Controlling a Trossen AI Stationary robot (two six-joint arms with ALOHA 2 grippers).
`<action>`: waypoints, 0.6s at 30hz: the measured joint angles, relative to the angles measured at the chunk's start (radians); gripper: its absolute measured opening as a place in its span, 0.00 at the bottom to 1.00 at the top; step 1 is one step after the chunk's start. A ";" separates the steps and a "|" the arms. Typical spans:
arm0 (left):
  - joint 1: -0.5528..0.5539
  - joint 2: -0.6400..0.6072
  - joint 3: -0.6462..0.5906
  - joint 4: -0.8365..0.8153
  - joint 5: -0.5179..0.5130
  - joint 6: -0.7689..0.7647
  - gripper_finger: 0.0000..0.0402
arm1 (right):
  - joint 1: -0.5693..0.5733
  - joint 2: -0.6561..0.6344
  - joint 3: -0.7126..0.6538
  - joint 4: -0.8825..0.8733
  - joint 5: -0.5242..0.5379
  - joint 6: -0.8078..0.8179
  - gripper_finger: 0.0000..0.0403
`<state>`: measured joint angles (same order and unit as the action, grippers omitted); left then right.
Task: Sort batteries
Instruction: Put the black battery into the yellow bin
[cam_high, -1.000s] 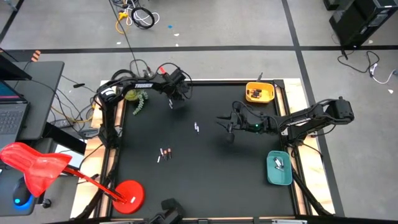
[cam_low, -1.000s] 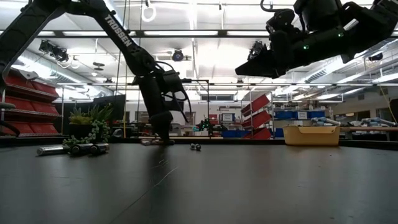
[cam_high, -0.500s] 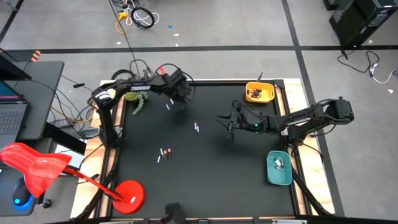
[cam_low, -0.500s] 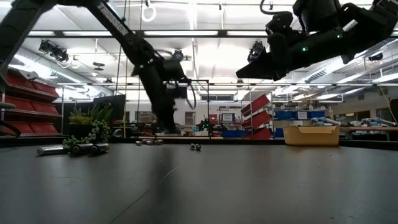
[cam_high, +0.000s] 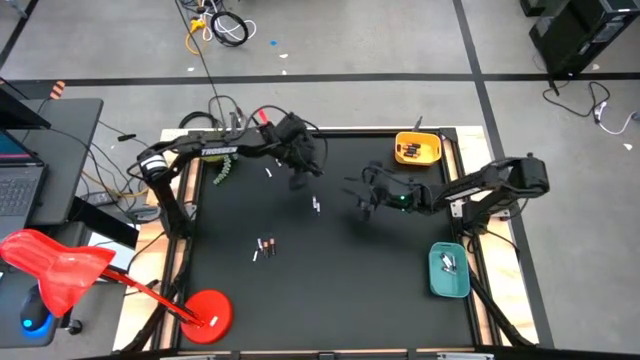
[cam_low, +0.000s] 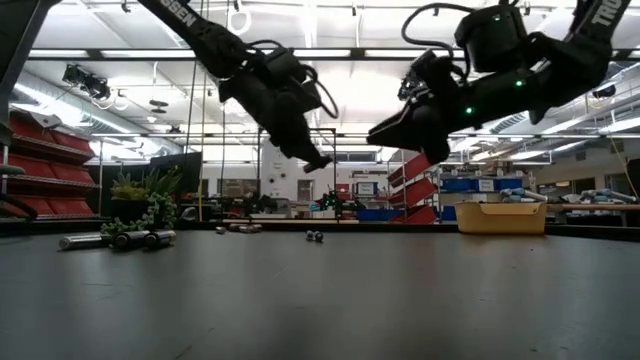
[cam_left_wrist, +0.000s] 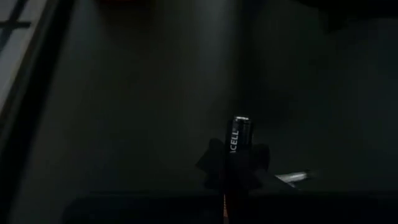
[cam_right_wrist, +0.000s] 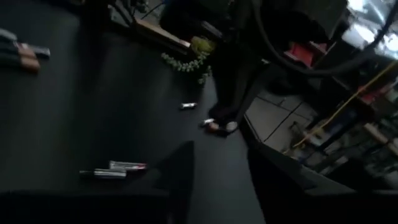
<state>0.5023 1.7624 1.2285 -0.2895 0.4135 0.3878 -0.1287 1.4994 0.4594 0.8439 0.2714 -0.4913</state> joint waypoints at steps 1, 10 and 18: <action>-0.015 0.002 0.000 0.004 0.000 -0.001 0.00 | 0.000 0.012 0.013 -0.003 0.000 -0.025 0.43; -0.064 0.003 0.000 0.022 0.000 -0.059 0.00 | 0.004 0.126 0.134 -0.041 0.003 -0.180 0.53; -0.067 0.002 0.001 0.035 0.036 -0.116 0.00 | 0.017 0.150 0.150 -0.058 0.004 -0.220 0.46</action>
<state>0.4349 1.7649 1.2293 -0.2550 0.4494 0.2720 -0.1116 1.6497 0.6090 0.7856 0.2752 -0.7111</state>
